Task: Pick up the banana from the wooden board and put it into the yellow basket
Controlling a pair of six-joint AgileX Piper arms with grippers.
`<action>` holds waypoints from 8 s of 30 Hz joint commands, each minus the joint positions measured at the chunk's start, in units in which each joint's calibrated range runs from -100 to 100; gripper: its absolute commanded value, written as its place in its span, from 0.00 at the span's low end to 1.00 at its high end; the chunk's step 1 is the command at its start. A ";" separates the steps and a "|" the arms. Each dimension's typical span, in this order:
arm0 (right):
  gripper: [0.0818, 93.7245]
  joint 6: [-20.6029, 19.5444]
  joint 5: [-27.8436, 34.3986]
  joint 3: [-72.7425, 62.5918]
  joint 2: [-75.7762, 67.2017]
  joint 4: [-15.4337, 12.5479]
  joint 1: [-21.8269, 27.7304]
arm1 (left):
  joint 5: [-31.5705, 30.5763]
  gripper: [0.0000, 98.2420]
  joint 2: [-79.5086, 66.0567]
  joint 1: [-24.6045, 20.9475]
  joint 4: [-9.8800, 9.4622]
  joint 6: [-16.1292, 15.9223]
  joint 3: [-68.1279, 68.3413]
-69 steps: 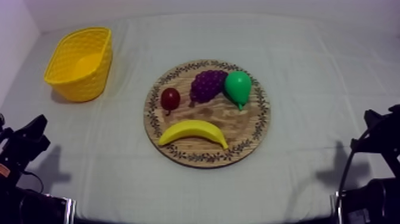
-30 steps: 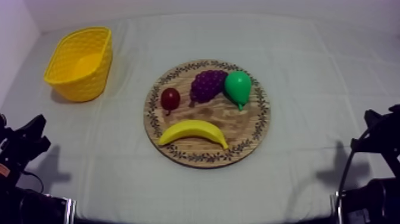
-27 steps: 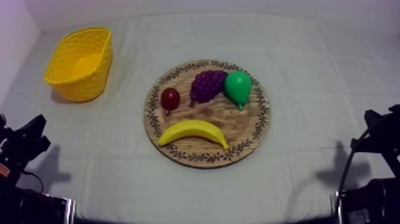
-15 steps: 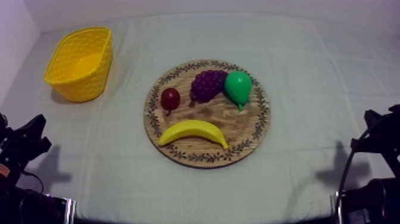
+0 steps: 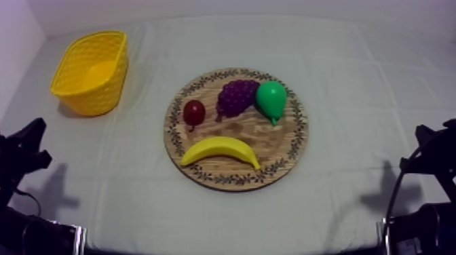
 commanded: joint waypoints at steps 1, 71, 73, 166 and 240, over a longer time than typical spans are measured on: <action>0.00 0.03 0.04 0.02 -0.02 0.01 0.01 | 0.45 0.00 4.31 0.09 0.72 -1.57 -5.78; 0.00 0.03 0.04 0.02 -0.02 0.06 0.01 | 16.30 0.04 69.84 38.04 -16.41 -10.20 -44.31; 0.00 0.03 0.04 0.02 -0.02 0.06 0.01 | 16.26 0.04 69.70 37.96 -16.24 -10.23 -44.55; 0.00 0.03 0.04 0.02 -0.02 0.06 0.01 | 31.56 0.33 126.43 38.39 -23.32 3.27 -78.49; 0.00 0.03 0.04 0.02 -0.02 0.06 0.01 | 23.47 0.32 117.01 -0.82 -19.99 6.36 -81.35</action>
